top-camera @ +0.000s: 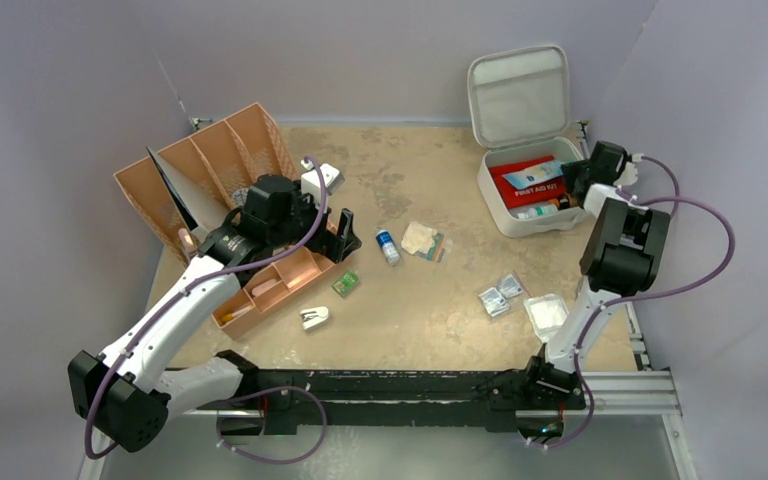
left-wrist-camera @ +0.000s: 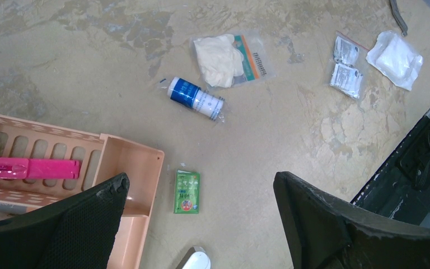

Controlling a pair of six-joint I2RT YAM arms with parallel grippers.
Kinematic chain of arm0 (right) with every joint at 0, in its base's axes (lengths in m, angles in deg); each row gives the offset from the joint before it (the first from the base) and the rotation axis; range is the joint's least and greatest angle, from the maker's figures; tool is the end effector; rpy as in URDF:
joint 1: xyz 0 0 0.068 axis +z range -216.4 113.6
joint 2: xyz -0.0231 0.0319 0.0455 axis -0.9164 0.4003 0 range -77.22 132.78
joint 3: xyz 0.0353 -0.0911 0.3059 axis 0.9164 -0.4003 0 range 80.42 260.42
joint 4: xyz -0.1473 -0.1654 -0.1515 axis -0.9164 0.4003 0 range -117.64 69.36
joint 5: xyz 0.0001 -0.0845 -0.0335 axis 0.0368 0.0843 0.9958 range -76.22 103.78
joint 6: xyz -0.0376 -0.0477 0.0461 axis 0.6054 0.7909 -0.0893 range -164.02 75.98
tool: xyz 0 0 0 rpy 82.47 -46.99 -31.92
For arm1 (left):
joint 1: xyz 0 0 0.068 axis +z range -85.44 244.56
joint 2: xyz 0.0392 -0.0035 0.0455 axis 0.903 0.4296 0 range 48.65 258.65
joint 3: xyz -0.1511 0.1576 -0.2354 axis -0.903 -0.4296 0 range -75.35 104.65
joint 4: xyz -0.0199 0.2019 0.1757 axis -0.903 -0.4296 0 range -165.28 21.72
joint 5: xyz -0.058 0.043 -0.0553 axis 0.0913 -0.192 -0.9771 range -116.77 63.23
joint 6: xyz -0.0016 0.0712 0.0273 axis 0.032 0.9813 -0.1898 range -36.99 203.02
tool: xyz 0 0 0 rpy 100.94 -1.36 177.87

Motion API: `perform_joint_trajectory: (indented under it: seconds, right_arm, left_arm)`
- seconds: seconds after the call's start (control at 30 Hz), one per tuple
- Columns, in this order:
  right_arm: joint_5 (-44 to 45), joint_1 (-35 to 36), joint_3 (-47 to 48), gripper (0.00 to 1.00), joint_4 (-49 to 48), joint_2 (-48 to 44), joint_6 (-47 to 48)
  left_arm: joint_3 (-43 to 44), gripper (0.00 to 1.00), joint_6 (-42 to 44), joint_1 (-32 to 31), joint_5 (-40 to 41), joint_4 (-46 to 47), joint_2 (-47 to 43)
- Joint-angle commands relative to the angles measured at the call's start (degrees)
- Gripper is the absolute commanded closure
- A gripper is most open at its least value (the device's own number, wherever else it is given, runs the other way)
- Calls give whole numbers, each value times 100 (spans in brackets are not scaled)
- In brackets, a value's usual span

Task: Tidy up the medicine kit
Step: Place the medical item at the medicine box.

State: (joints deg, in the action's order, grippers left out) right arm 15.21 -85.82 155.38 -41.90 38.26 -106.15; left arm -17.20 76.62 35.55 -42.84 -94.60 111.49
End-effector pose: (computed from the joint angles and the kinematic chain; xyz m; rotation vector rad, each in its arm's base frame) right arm 0.4805 -0.1711 0.2170 1.3556 1.5477 0.4420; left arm 0.2100 -0.1368 0.3615 0.5906 2.0776 -0.6596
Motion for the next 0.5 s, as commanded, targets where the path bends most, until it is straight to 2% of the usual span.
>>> perform_joint_trajectory:
  seconds: [0.0, 0.17, 0.33, 0.47]
  right_arm:
    - [435, -136, 391, 65, 709, -578, 385]
    - [614, -133, 582, 52, 1453, -788, 663]
    - [639, -126, 679, 44, 1972, -915, 854]
    - [219, -124, 702, 39, 2121, -866, 1011]
  left_arm:
    - [-19, 0, 55, -27, -37, 57, -13]
    - [-32, 0, 46, -25, -51, 62, -27]
    - [-8, 0, 55, -25, -103, 52, -1]
    - [-5, 0, 102, -25, -5, 29, -52]
